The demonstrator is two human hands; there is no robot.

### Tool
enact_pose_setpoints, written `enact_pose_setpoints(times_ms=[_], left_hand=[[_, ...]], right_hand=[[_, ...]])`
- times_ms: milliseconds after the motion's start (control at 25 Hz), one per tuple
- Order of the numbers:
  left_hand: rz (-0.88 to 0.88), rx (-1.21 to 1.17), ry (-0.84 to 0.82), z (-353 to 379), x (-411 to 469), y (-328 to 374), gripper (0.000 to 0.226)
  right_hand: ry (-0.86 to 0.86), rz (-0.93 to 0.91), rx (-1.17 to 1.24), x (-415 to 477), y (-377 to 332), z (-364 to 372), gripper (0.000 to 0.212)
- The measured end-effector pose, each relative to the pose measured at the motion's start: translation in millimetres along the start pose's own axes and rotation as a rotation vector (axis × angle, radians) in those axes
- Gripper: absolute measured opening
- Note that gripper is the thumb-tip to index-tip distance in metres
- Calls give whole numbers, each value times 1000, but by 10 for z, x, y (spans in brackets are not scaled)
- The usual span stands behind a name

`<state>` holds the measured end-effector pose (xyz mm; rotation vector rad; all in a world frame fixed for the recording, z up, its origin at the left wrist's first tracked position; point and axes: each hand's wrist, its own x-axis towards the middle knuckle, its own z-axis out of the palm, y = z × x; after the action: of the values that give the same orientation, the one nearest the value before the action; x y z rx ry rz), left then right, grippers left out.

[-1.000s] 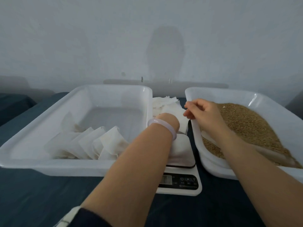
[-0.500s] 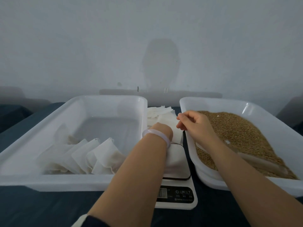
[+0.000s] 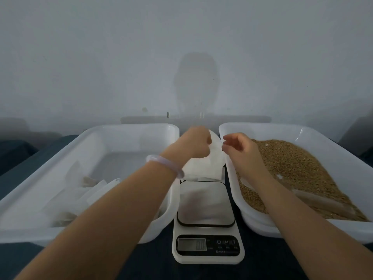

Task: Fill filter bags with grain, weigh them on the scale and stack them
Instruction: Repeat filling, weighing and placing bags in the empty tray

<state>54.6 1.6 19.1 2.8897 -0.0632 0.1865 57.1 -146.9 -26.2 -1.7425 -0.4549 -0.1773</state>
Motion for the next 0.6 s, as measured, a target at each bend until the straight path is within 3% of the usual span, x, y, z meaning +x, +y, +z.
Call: enact_pose_setpoints(times_ms=[120,200,280,360,480,520,600], left_hand=[[18,-270,76,-109,-272,-121,22],[-4,-471,89,-87,-426,-145,11],[-40,-613,98,-23,-507,-142,7],[-68,-720,123,16,-540,-132,29],[-131,-1249,64,74,-543,-172,42],[-127,-1427,-1,85,-553,-175,38],[-101,-1545,-81,125,-559,-179,12]], right_hand=[[-92,-2,-78,-17,-11,-21,55],[-221,-27,-96,-52,-39,-16,64],[-275,-71,-127,-86,-64,-4,52],[-212,-68,-96,-111,-102,0,26],[-53,63,142,-91,-124,-23,7],[-27,105,219,-78,-124,-41,8],[-73,127,277,-67,-118,-44,11]])
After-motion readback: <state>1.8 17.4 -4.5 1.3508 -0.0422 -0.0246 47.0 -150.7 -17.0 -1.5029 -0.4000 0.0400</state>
